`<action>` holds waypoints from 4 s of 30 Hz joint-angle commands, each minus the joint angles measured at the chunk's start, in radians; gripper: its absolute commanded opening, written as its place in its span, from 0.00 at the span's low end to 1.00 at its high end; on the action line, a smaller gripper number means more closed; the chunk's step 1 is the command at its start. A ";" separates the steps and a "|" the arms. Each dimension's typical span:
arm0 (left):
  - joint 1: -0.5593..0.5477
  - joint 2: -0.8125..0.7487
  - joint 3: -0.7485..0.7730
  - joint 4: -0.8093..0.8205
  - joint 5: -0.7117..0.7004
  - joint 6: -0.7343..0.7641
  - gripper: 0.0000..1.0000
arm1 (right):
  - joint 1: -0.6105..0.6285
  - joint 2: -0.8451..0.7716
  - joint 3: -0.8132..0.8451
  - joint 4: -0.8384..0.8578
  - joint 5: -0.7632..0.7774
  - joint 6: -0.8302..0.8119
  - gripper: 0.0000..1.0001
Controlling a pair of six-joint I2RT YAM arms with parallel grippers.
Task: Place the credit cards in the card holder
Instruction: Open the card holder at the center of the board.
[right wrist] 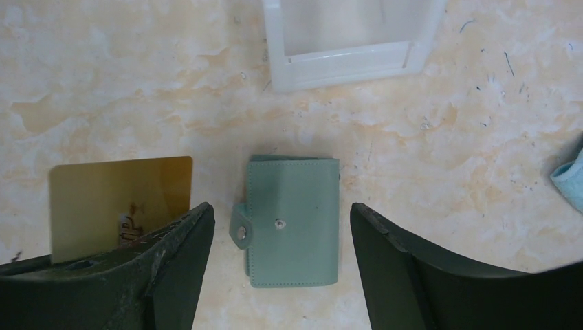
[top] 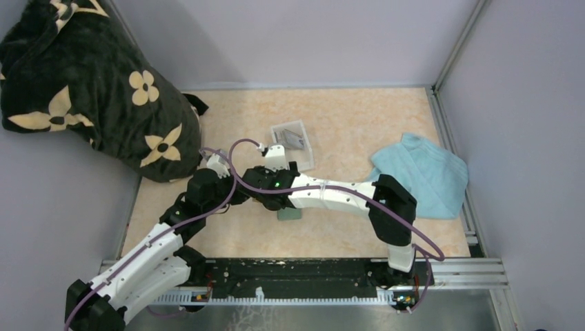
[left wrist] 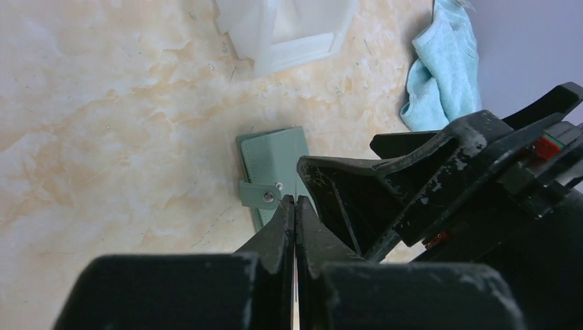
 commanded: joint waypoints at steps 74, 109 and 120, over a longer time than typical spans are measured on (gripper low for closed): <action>-0.010 0.092 -0.109 -0.018 -0.029 -0.117 0.00 | 0.058 0.018 -0.292 0.326 -0.112 -0.329 0.86; -0.010 0.095 -0.124 0.056 -0.027 -0.149 0.00 | 0.005 -0.160 -0.424 0.340 -0.112 -0.404 0.40; -0.036 0.132 -0.065 0.133 0.030 -0.090 0.00 | -0.019 -0.279 -0.486 0.302 -0.082 -0.360 0.53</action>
